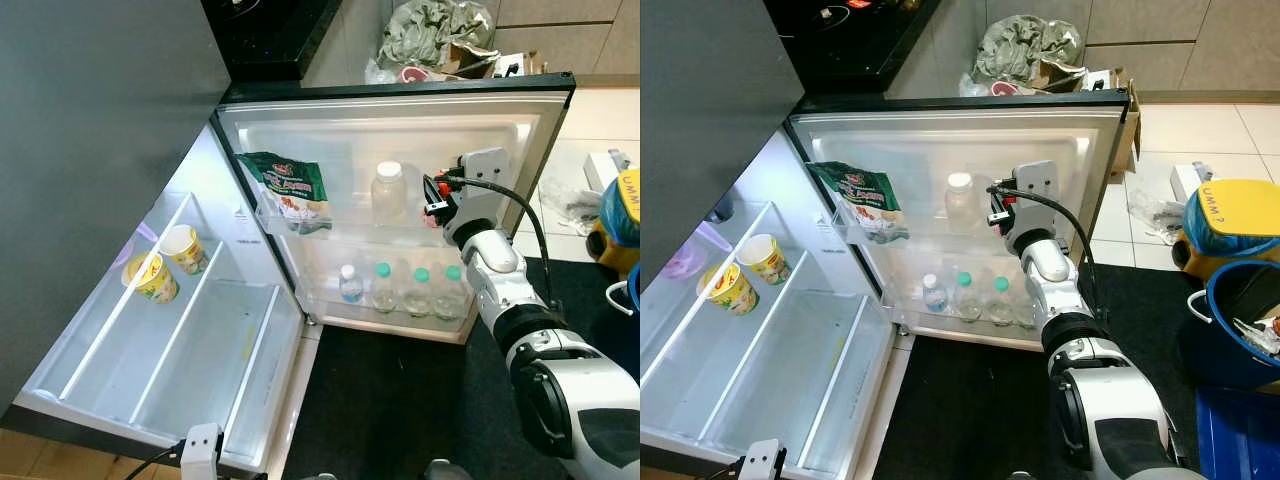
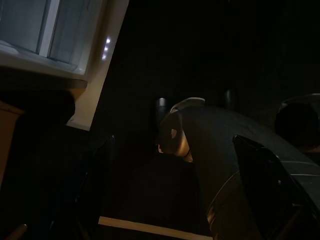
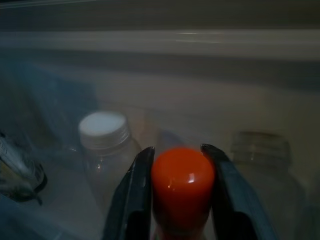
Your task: Restocking fridge
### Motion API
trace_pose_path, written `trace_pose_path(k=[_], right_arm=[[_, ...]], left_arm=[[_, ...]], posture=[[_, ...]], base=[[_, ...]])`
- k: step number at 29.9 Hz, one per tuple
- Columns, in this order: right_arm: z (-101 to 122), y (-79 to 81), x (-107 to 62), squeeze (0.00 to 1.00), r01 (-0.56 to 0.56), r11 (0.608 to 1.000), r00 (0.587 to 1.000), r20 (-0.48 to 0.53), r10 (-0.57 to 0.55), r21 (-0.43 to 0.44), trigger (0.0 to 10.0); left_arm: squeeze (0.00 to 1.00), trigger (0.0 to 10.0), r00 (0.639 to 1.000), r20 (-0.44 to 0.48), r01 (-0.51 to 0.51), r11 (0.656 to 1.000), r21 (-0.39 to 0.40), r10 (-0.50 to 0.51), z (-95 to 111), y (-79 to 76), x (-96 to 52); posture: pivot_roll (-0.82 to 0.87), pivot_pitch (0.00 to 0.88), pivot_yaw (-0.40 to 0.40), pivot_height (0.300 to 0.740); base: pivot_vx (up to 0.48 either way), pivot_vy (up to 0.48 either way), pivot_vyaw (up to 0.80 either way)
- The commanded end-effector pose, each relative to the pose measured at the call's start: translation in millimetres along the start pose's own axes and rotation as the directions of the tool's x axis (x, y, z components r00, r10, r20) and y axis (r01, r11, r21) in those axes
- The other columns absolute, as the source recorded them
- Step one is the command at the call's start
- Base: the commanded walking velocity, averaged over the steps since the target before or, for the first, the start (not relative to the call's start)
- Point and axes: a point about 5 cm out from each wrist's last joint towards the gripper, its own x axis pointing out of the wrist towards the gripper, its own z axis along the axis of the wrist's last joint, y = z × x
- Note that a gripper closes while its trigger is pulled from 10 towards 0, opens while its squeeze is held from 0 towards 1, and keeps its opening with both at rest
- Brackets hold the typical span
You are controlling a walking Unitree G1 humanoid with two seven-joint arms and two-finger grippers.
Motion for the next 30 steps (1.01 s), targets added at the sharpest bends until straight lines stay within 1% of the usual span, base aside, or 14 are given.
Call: trace_pose_path(k=[1, 2, 7, 8, 9, 10, 12, 13, 14, 20, 25, 28, 29, 30], right_arm=[[-12.4, 2.6, -3.2, 0.75, -0.009, 1.0, 0.999, -0.051, 0.009, 0.015, 10.0], [-10.1, 0.8, -2.9, 0.9, -0.005, 1.0, 0.999, -0.039, 0.006, 0.02, 10.0], [-5.2, -2.6, -2.1, 0.93, 0.004, 0.999, 1.0, -0.014, -0.004, 0.031, 10.0], [-2.1, -4.3, -1.6, 0.88, 0.009, 0.999, 1.0, 0.002, -0.009, 0.035, 10.0], [1.1, -5.9, -1.2, 0.74, 0.013, 0.999, 1.0, 0.018, -0.014, 0.042, 10.0], [4.0, -7.1, -0.8, 0.51, 0.013, 0.999, 0.999, 0.033, -0.014, 0.048, 10.0], [5.6, -7.7, -0.5, 0.51, 0.013, 0.999, 0.999, 0.042, -0.015, 0.053, 10.0], [8.3, -8.4, -0.1, 0.03, 0.011, 0.998, 0.998, 0.056, -0.014, 0.057, 10.0], [13.8, -9.0, 0.6, 0.0, 0.0, 0.998, 0.996, 0.087, -0.006, 0.066, 10.0], [35.6, -10.4, 2.7, 0.0, -0.068, 0.993, 0.978, 0.204, 0.046, 0.1, 10.0], [59.4, -11.7, 2.4, 0.0, -0.184, 0.966, 0.934, 0.339, 0.114, 0.18, 10.0], [69.8, -13.4, 0.3, 0.0, -0.252, 0.944, 0.902, 0.405, 0.149, 0.214, 10.0], [79.6, -13.2, -8.3, 0.0, -0.405, 0.886, 0.831, 0.495, 0.254, 0.226, 10.0], [79.6, -13.2, -8.3, 0.0, -0.405, 0.886, 0.831, 0.495, 0.254, 0.226, 10.0]], left_arm=[[0.0, 10.0, 1.0, -0.018, -0.022, 1.0, 0.002, 0.022, -5.5, 6.2, -5.2], [0.0, 10.0, 1.0, -0.018, -0.02, 1.0, 0.0, 0.02, -6.0, 5.2, -4.6], [0.0, 10.0, 1.0, -0.018, -0.017, 1.0, -0.002, 0.017, -5.8, 3.0, -3.1], [0.0, 10.0, 1.0, -0.016, -0.016, 1.0, -0.004, 0.016, -5.1, 2.2, -2.3], [0.0, 10.0, 1.0, -0.013, -0.016, 1.0, -0.005, 0.016, -4.2, 1.5, -1.6], [0.0, 10.0, 1.0, -0.011, -0.015, 1.0, -0.006, 0.015, -3.3, 0.9, -0.9], [0.0, 10.0, 1.0, -0.01, -0.015, 1.0, -0.006, 0.015, -2.7, 0.5, -0.4], [0.0, 10.0, 1.0, -0.009, -0.015, 1.0, -0.007, 0.015, -2.1, 0.1, 0.1], [0.0, 10.0, 1.0, -0.007, -0.015, 1.0, -0.008, 0.015, -1.3, -0.4, 0.7], [0.0, 10.0, 1.0, -0.005, -0.013, 1.0, -0.011, 0.013, 0.9, -3.2, 3.3], [0.0, 10.0, 1.0, -0.005, -0.014, 1.0, -0.016, 0.014, 1.9, -5.1, 5.0], [0.0, 10.0, 1.0, -0.004, -0.014, 1.0, -0.019, 0.014, 2.6, -6.0, 6.0], [0.0, 10.0, 1.0, 0.0, -0.013, 1.0, -0.025, 0.013, 3.9, -7.9, 7.6], [0.0, 10.0, 1.0, 0.0, -0.013, 1.0, -0.025, 0.013, 3.9, -7.9, 7.6]], posture=[[0.01, 0.139, 0.137, 0.74], [0.01, 0.138, 0.136, 0.74], [0.01, 0.131, 0.132, 0.74], [0.01, 0.129, 0.13, 0.74], [0.0, 0.127, 0.129, 0.74], [0.0, 0.126, 0.13, 0.74], [0.0, 0.126, 0.129, 0.74], [0.0, 0.122, 0.129, 0.74], [0.0, 0.121, 0.129, 0.74], [-0.01, 0.111, 0.126, 0.74], [-0.01, 0.1, 0.12, 0.74], [-0.02, 0.096, 0.119, 0.74], [-0.02, 0.085, 0.113, 0.74], [-0.02, 0.085, 0.113, 0.74]], base=[[0.0, 0.0, 0.0], [0.0, 0.0, 0.0], [0.0, 0.0, 0.0], [0.0, 0.0, 0.0], [0.0, 0.0, 0.0], [0.0, 0.0, 0.0], [0.0, 0.0, 0.0], [0.0, 0.0, 0.0], [0.0, 0.0, 0.0], [0.0, 0.0, 0.0], [0.0, 0.0, 0.0], [0.0, 0.0, 0.0], [0.0, 0.0, 0.0], [0.0, 0.0, 0.0]])
